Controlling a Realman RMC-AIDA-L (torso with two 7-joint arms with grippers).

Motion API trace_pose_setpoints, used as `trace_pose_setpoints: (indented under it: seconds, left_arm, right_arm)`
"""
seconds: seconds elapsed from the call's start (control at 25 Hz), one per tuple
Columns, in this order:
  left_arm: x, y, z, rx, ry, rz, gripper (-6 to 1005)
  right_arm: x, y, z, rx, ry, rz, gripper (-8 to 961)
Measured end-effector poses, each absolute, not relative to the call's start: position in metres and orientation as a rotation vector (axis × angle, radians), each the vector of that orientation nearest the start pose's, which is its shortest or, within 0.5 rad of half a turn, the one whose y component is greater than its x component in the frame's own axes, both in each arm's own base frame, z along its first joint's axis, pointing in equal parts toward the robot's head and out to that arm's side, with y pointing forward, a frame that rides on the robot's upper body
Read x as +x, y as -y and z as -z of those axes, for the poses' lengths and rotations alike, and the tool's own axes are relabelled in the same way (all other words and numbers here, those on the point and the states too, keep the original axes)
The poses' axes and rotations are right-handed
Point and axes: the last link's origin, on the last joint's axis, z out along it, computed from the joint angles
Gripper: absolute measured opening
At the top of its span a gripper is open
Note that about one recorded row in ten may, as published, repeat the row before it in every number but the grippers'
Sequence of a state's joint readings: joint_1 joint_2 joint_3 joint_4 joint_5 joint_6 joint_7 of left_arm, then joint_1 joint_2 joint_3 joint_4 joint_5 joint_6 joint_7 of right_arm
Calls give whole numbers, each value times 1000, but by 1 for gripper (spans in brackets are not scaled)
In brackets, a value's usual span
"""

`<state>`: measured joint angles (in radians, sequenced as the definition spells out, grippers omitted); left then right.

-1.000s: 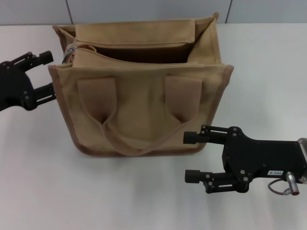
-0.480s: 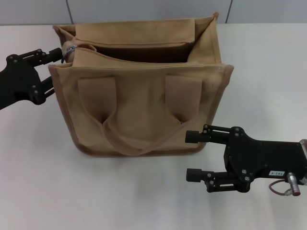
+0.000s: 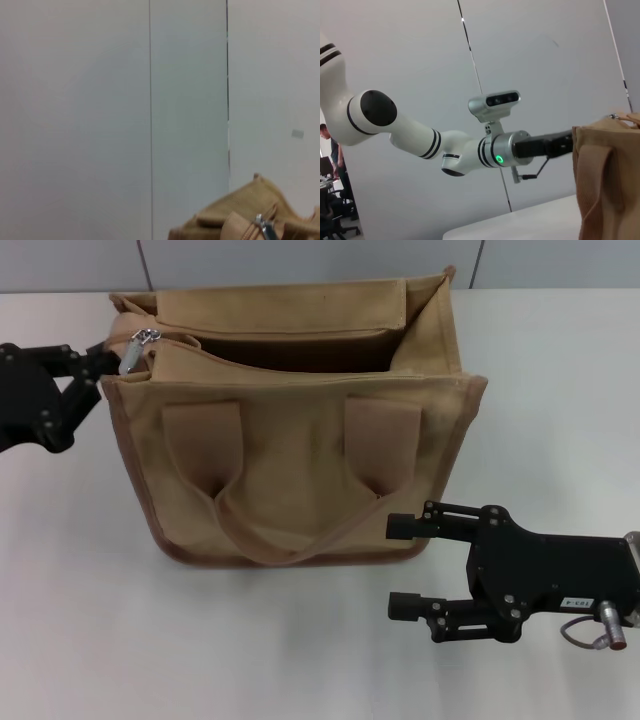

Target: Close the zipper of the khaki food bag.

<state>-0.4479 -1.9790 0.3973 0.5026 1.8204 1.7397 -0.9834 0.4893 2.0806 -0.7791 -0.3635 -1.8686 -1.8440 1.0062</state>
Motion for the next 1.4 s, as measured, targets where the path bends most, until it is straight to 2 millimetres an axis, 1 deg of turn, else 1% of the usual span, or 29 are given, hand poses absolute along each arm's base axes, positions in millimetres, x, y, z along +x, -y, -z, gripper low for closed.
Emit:
trace_pose_setpoints:
  seconds: [0.08, 0.16, 0.24, 0.28, 0.4, 0.52, 0.68, 0.88, 0.92, 1.08, 1.2, 1.36, 1.4]
  left_arm:
    - [-291, -306, -73, -2354, 251, 1034, 167]
    - [-289, -306, -74, -2351, 242, 1051, 126]
    - [-286, -306, -76, -2350, 228, 1070, 93]
    - [-281, -308, -77, -2350, 200, 1094, 76]
    - [-275, -310, -77, -2358, 171, 1110, 27]
    - [-269, -313, -77, -2363, 145, 1120, 27]
    - [-263, -317, -78, -2374, 139, 1132, 27]
    - [-261, -318, -77, -2372, 137, 1143, 27]
    - [-261, -318, -77, -2372, 138, 1144, 28]
    - [-260, -317, -75, -2366, 141, 1155, 28]
    - [-260, -316, -73, -2354, 149, 1168, 28]
    - [-260, -315, -71, -2333, 162, 1184, 28]
    - [-260, -315, -71, -2330, 162, 1185, 28]
  right_arm:
    - [246, -257, 36, -2883, -354, -1195, 784]
    - [244, -257, 35, -2875, -347, -1217, 784]
    - [241, -256, 32, -2867, -334, -1257, 784]
    - [240, -255, 31, -2863, -326, -1279, 783]
    - [234, -253, 24, -2853, -305, -1364, 783]
    - [230, -253, 17, -2836, -312, -1435, 783]
    - [222, -261, 8, -2789, -370, -1523, 781]
    - [201, -284, -5, -2757, -579, -1647, 775]
    - [196, -292, -7, -2756, -643, -1656, 774]
    - [175, -316, -10, -2781, -782, -1646, 770]
    - [157, -333, -5, -2811, -882, -1603, 766]
    - [136, -353, 13, -2841, -1040, -1484, 762]
    - [131, -356, 18, -2852, -1066, -1455, 729]
